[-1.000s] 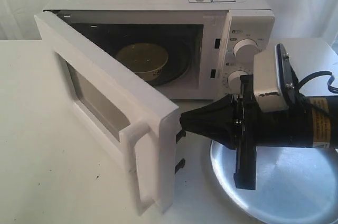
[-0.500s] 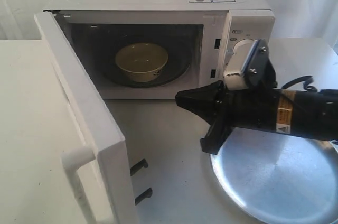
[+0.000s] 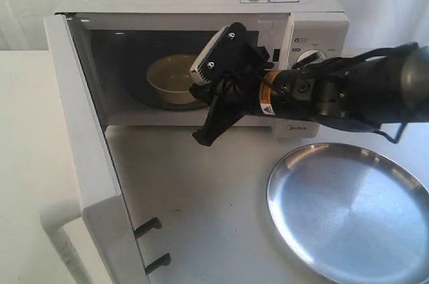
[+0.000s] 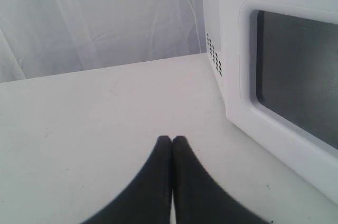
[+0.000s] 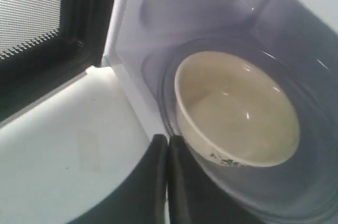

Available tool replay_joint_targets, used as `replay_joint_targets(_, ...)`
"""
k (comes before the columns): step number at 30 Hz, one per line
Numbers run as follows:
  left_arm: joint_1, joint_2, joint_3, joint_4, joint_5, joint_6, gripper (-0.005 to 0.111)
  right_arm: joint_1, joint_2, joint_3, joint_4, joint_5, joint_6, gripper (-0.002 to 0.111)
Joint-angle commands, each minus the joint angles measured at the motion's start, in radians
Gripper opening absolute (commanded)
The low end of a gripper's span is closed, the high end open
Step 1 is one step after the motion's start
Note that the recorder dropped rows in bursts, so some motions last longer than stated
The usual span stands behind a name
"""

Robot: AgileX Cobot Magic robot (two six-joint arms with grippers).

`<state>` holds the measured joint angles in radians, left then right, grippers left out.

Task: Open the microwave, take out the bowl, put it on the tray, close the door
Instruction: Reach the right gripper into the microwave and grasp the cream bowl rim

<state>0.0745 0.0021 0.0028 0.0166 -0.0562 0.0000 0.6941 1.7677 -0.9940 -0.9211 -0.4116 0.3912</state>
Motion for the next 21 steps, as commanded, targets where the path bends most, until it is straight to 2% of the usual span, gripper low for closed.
replay_joint_targets(1, -0.001, -0.002, -0.003, -0.008, -0.004, 0.000, 0.000, 0.004, 0.105, -0.111, 0.013, 0.060, -0.113, 0.010)
replay_joint_targets(7, -0.001, -0.002, -0.003, -0.008, -0.004, 0.000, 0.000, 0.004, 0.223, -0.229, 0.012, 0.074, -0.150, 0.051)
replay_joint_targets(14, -0.001, -0.002, -0.003, -0.008, -0.004, 0.000, 0.000, 0.004, 0.267, -0.278, 0.007, 0.116, -0.235, 0.050)
replay_joint_targets(21, -0.001, -0.002, -0.003, -0.008, -0.004, 0.000, 0.000, 0.004, 0.321, -0.357, 0.002, 0.143, -0.237, 0.048)
